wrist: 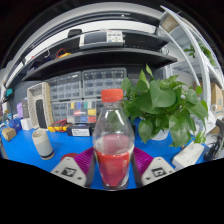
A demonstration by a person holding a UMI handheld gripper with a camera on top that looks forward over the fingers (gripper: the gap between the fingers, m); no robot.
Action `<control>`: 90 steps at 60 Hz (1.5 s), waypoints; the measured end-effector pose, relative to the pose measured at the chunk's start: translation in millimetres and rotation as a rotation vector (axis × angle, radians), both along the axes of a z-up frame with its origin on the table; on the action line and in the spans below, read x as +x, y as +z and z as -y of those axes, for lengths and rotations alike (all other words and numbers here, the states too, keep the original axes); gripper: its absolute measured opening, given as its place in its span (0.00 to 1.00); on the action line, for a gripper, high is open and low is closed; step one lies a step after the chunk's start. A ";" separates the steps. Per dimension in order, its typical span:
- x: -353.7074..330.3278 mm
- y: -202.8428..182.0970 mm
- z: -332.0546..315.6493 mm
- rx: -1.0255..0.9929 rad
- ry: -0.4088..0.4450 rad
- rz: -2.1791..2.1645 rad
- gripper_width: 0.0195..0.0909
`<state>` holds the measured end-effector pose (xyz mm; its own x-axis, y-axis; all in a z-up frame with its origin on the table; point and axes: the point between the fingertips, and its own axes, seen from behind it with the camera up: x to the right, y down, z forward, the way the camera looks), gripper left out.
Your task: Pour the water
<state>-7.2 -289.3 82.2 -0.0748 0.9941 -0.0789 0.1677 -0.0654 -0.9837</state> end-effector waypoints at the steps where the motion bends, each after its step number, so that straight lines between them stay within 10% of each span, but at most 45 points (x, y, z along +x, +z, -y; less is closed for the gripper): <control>1: -1.8 0.3 -1.1 0.003 -0.006 -0.002 0.51; 13: -8.4 2.5 0.0 0.034 -0.016 -0.005 0.29; 16: -10.2 2.2 2.9 0.057 -0.011 0.000 0.39; 17: -11.0 2.3 4.0 0.069 -0.007 0.002 0.24; 66: -74.9 39.1 160.1 1.325 0.381 -0.001 0.24; 90: -95.5 49.6 174.1 1.872 0.393 -0.028 0.24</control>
<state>-102.7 -463.4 131.9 -0.2662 -0.2765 0.9234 -0.1076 0.9605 0.2566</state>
